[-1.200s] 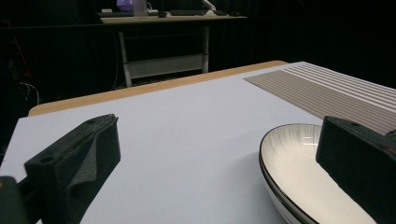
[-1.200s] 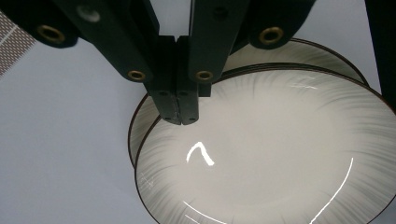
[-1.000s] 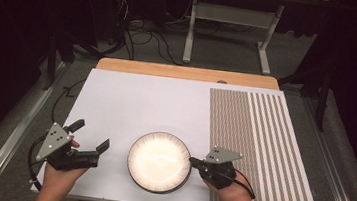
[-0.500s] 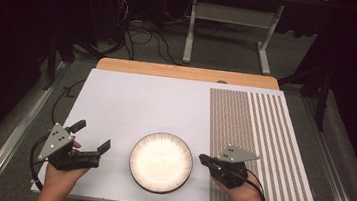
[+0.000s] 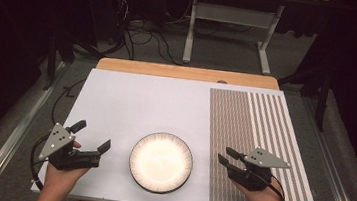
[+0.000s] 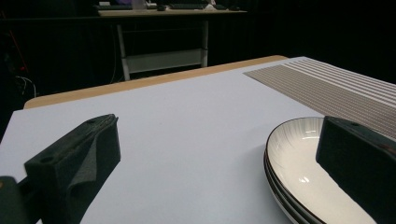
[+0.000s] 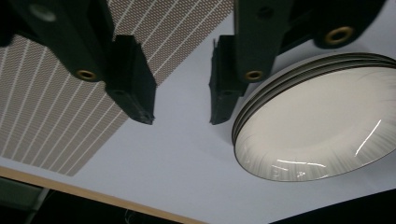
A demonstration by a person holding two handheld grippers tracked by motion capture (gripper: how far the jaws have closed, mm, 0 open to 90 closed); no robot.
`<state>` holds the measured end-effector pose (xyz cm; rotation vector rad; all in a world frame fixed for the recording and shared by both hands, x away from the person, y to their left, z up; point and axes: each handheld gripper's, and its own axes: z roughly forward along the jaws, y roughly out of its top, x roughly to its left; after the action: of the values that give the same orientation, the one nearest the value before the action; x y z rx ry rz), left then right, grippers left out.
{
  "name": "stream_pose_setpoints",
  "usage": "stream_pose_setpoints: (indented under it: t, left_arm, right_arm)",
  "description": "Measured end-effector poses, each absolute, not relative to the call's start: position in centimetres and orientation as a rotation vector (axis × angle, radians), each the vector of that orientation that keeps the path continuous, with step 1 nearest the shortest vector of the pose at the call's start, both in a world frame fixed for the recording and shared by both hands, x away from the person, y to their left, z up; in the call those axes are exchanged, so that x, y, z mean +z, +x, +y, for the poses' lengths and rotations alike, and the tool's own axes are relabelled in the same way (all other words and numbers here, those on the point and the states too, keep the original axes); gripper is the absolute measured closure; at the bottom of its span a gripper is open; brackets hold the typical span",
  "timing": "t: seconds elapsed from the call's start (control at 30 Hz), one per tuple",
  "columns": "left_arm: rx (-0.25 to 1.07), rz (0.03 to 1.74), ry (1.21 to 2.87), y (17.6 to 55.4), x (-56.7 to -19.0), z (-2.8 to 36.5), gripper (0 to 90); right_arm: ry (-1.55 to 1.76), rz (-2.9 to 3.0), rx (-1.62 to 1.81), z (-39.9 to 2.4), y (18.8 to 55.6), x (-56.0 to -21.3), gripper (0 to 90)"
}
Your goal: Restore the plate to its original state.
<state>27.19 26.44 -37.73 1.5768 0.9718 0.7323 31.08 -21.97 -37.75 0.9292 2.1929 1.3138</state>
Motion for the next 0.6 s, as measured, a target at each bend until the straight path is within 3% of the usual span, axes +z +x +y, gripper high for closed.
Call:
stream_pose_setpoints:
  t: [0.03,0.07,0.1,0.13,0.27,0.33,0.37,0.6]
  left_arm:
    - [0.731,0.972,1.576,27.2,-37.7,26.4,0.5]
    - [0.731,0.971,1.58,27.2,-37.7,26.5,0.5]
    - [0.732,0.97,1.581,27.2,-37.7,26.5,0.5]
    - [0.732,0.97,1.58,27.2,-37.8,26.4,0.5]
    - [0.728,0.969,1.586,27.2,-37.9,26.4,0.5]
    - [0.723,0.973,1.583,27.3,-37.9,26.4,0.3]
    - [0.718,0.974,1.584,27.4,-38.0,26.4,0.2]
    - [0.701,0.97,1.596,27.6,-38.0,26.2,0.2]
  right_arm:
    - [0.94,2.167,1.319,-22.5,31.0,-37.7,47.7]
    - [0.94,2.167,1.319,-22.5,31.0,-37.7,47.7]
    - [0.961,2.13,1.321,-22.9,30.9,-37.8,37.9]
    - [0.961,2.13,1.321,-22.9,30.9,-37.8,37.9]
    - [1.003,2.09,1.33,-23.8,30.9,-38.0,16.6]
    - [1.013,2.072,1.338,-23.9,30.8,-38.0,11.4]
    - [1.01,2.044,1.354,-24.0,30.8,-38.0,0.6]
    - [0.99,2.021,1.37,-24.0,30.7,-37.8,0.6]
